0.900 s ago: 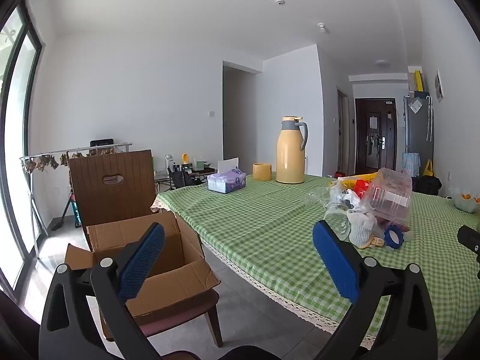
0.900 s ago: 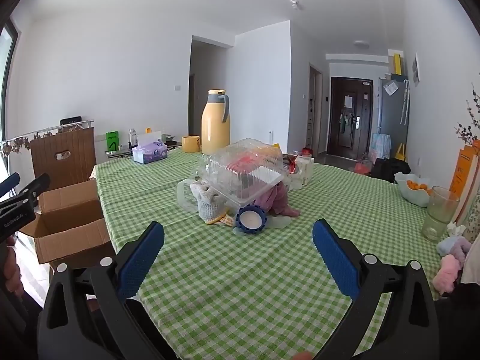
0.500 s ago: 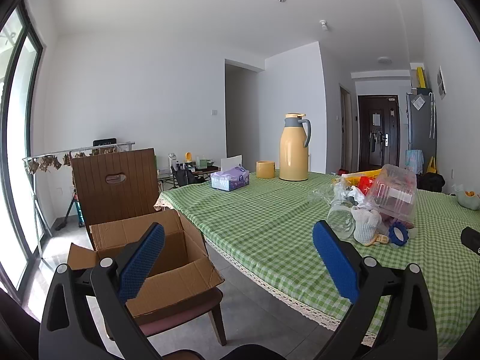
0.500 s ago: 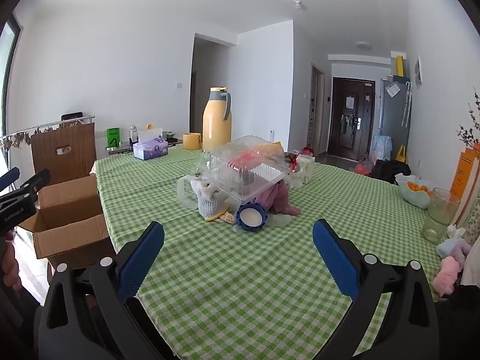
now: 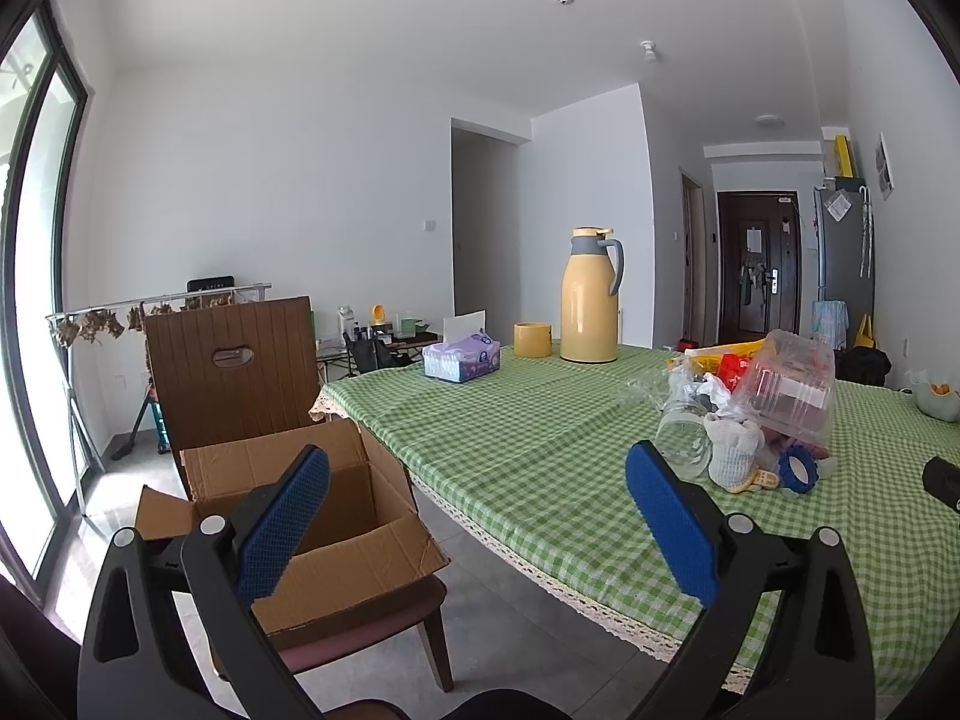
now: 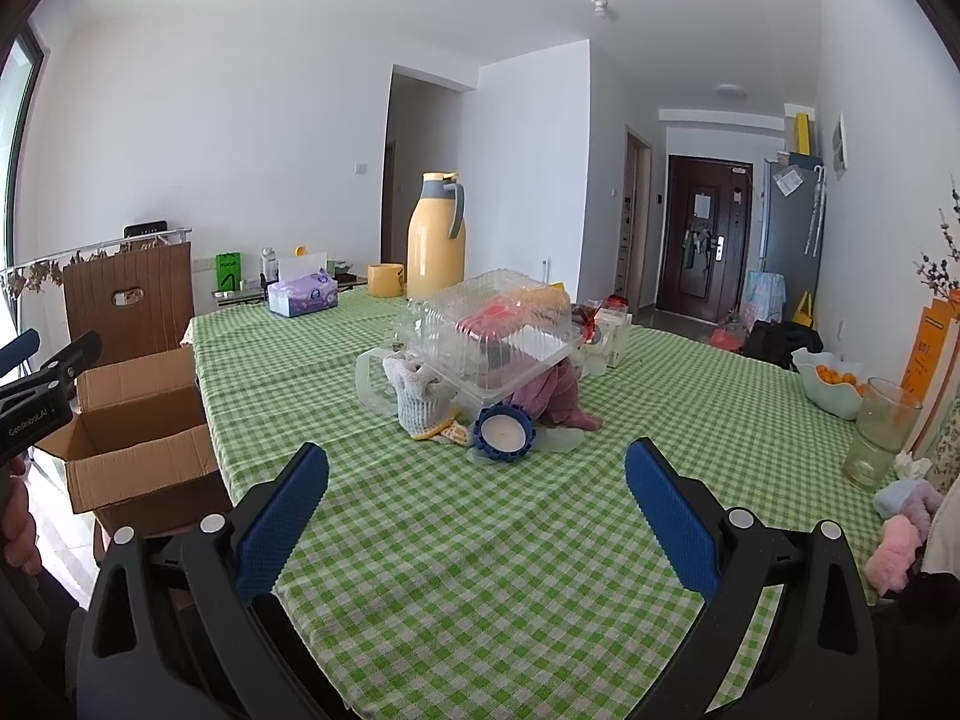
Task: Collect trash
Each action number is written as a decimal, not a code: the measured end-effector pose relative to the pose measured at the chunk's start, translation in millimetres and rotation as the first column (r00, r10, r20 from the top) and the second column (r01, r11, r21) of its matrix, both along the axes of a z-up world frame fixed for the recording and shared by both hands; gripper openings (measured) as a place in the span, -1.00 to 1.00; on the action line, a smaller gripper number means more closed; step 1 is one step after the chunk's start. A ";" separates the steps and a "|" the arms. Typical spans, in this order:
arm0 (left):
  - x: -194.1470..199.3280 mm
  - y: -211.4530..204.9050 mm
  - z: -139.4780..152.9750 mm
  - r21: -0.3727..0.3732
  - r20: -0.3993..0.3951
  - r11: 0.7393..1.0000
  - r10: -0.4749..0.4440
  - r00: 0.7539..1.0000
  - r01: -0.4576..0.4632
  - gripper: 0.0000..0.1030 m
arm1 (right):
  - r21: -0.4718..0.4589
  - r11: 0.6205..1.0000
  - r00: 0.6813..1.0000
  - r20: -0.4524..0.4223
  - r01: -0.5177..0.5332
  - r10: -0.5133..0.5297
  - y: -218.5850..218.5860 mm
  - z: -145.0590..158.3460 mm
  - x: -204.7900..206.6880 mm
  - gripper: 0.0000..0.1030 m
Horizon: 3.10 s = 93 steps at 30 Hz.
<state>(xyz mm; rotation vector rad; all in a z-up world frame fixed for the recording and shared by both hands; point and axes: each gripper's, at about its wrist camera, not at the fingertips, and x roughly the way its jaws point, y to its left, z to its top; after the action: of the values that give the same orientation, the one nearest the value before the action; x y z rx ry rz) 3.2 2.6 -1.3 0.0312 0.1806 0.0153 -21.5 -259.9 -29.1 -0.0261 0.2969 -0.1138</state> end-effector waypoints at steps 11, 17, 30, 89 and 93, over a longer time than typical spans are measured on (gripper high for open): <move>0.4 -1.7 -1.3 0.005 0.005 1.000 -0.002 1.000 0.002 0.86 | 0.009 1.000 1.000 -0.005 0.013 -0.013 -3.9 -1.6 0.5 0.85; 0.3 -2.8 -1.6 0.008 0.003 1.000 -0.002 1.000 0.002 0.86 | 0.020 1.000 1.000 -0.021 0.006 -0.006 -3.8 -3.6 3.4 0.85; -1.2 -1.1 1.5 -0.001 0.007 1.000 -0.005 1.000 0.005 0.86 | 0.003 1.000 1.000 -0.004 0.014 -0.014 -1.7 -0.2 -1.3 0.85; 296.5 -215.1 8.8 -0.490 -0.461 0.536 -0.828 0.318 0.688 0.83 | 0.477 0.878 0.992 -0.124 0.034 0.028 -118.2 7.0 114.3 0.85; 318.3 -215.7 -18.0 -0.652 -0.447 0.453 -0.877 0.176 0.608 0.71 | 0.568 0.823 0.990 -0.099 -0.025 0.098 -125.3 2.9 131.2 0.85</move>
<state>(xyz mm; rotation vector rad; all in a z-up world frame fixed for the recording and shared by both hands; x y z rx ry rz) 321.5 -213.1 -19.3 -0.2330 1.0346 -1.1281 109.7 -385.2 -26.2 0.5548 0.4457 0.0460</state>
